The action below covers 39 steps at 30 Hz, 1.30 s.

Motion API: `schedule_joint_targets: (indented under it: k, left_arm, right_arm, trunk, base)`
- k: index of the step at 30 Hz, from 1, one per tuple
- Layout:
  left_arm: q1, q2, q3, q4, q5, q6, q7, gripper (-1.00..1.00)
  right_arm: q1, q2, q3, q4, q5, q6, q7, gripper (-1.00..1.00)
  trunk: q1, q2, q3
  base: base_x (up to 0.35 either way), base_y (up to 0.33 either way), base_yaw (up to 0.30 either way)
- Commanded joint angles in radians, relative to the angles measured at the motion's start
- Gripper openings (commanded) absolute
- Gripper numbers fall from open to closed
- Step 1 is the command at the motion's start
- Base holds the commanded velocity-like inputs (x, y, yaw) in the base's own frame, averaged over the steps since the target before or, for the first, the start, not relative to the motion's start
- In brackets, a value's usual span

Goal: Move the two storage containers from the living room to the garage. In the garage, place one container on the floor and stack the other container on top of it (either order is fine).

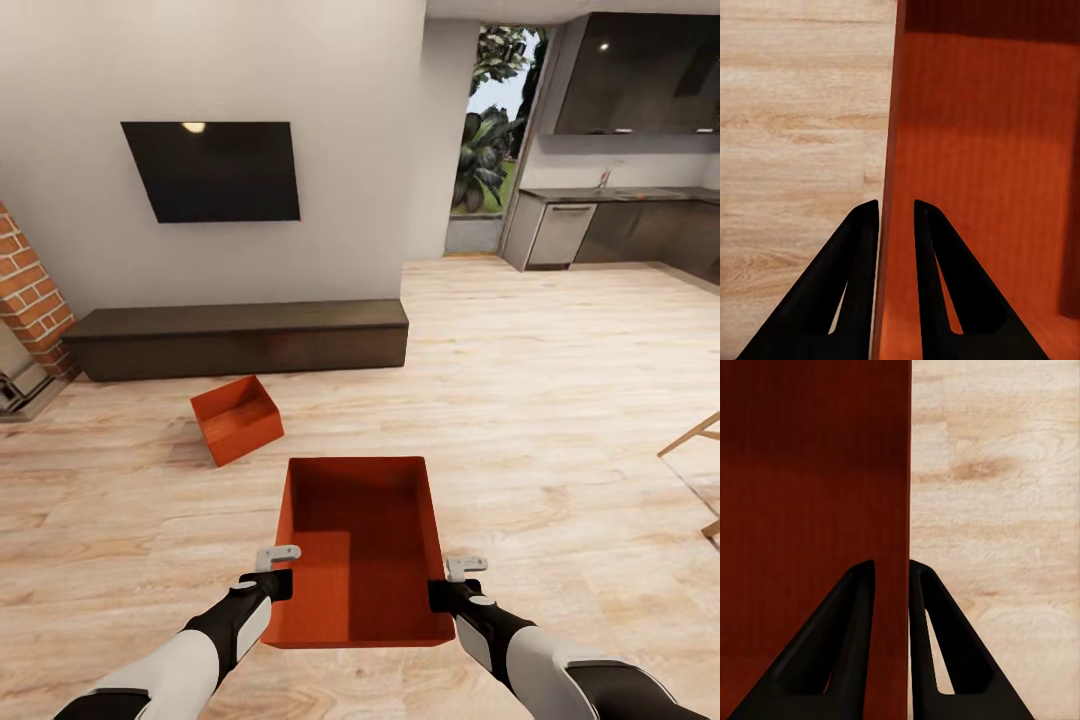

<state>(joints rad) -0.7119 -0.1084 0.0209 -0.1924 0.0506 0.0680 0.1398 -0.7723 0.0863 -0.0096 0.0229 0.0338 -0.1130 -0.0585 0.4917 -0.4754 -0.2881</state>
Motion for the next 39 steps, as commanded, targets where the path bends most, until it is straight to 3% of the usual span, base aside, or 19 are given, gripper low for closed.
schedule_joint_targets:
  k: [1, 39]
  left_arm:
    - [-0.001, 0.003, 0.021, -0.011, -0.017, 0.004, 0.02, -1.0]
    - [-0.001, 0.003, 0.022, -0.012, -0.017, 0.004, 0.018, -1.0]
  right_arm:
    - [-0.001, -0.003, 0.002, 0.006, -0.012, -0.005, -0.007, -1.0]
    - [-0.001, -0.003, 0.002, 0.006, -0.012, -0.005, -0.007, -1.0]
  trunk:
    - [0.0, -0.002, 0.0]
    - [0.0, -0.002, 0.058]
  base:
    - [0.0, 0.0, 0.0]
    - [0.0, 0.0, 0.0]
